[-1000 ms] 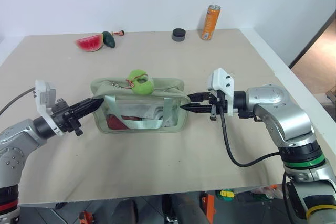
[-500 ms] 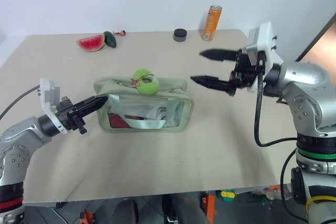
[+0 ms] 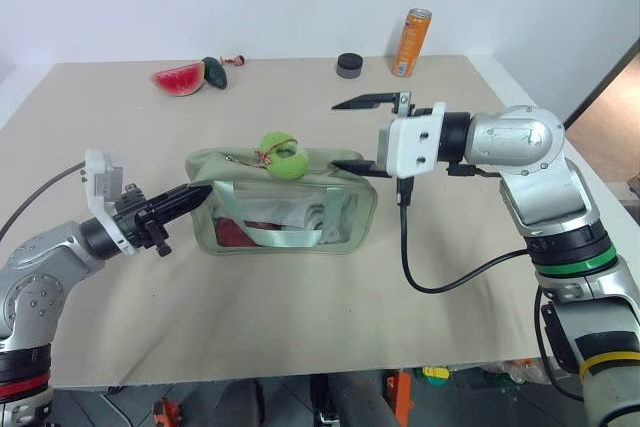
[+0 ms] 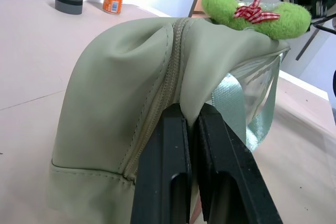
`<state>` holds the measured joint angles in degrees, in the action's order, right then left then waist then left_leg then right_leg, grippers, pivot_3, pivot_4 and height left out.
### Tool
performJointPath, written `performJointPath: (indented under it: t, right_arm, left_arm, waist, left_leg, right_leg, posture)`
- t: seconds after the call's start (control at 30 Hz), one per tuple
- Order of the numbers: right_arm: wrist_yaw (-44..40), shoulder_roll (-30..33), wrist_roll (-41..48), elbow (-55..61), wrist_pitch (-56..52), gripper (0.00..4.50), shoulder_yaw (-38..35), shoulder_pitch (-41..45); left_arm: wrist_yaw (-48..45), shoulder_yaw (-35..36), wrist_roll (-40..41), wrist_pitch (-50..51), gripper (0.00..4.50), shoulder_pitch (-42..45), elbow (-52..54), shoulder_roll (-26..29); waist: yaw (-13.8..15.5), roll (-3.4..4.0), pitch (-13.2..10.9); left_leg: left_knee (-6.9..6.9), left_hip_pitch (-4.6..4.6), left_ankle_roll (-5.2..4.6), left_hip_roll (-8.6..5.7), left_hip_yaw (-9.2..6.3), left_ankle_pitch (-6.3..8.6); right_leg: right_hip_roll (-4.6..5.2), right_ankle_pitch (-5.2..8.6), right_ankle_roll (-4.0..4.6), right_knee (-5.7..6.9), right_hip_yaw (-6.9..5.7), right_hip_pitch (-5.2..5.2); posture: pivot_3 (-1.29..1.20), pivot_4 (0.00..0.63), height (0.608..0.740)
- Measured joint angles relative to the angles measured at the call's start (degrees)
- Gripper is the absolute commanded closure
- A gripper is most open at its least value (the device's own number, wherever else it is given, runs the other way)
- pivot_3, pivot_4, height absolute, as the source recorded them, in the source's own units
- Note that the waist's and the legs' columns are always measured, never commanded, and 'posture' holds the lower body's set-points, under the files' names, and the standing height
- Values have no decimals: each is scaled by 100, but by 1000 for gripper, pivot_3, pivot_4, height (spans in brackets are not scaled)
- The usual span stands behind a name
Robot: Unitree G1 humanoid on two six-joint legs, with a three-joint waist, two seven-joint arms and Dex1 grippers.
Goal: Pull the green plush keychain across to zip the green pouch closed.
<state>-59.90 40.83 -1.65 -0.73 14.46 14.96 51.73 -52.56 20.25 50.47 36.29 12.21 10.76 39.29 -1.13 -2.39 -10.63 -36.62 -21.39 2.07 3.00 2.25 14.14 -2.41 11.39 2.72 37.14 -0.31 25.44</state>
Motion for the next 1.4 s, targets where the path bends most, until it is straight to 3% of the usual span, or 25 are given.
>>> performJointPath:
  t: [0.53, 0.63, 0.9, 1.23, 1.4]
  right_arm:
    - [-5, -1041, -208, -638, 496, 820, 314, 463]
    - [-30, -1157, -202, -642, 500, 1591, 321, 519]
    - [-248, -1234, -131, -641, 545, 4345, 371, 522]
    - [-294, -1165, -96, -643, 527, 4463, 345, 522]
    - [-168, -581, -200, -837, 450, 4463, 80, 524]
  left_arm:
    - [59, 26, -1, -17, 4500, -27, 39, -48]
    - [80, 27, 0, -17, 4500, -34, 59, -58]
    - [96, 29, 0, -25, 4500, -67, 68, -71]
    - [94, 31, -3, -43, 4500, -67, 62, -124]
    - [78, 21, -8, -47, 4500, -65, 56, -177]
  waist:
    - [0, 0, 0]
    - [1, 0, 0]
    - [1, 0, 0]
    - [2, 0, 0]
    - [13, -1, 0]
  left_leg:
    - [-2, 6, 0, 15, 0, 0]
    - [-2, 6, 0, 15, -1, 0]
    - [-3, 6, 0, 15, -1, 0]
    - [-4, 6, 0, 12, -1, -1]
    - [-5, 4, 0, -3, 0, 0]
  right_leg:
    - [-12, -1, 0, 10, 0, 0]
    - [-12, -1, 0, 10, 0, 0]
    - [-12, -1, 0, 11, 0, -1]
    - [-9, -1, 1, 12, 0, -1]
    - [3, -1, 1, 12, 2, -1]
  posture:
    - [0, 150, 740]
    - [0, 150, 740]
    - [0, 150, 740]
    - [0, 150, 740]
    - [0, 150, 740]
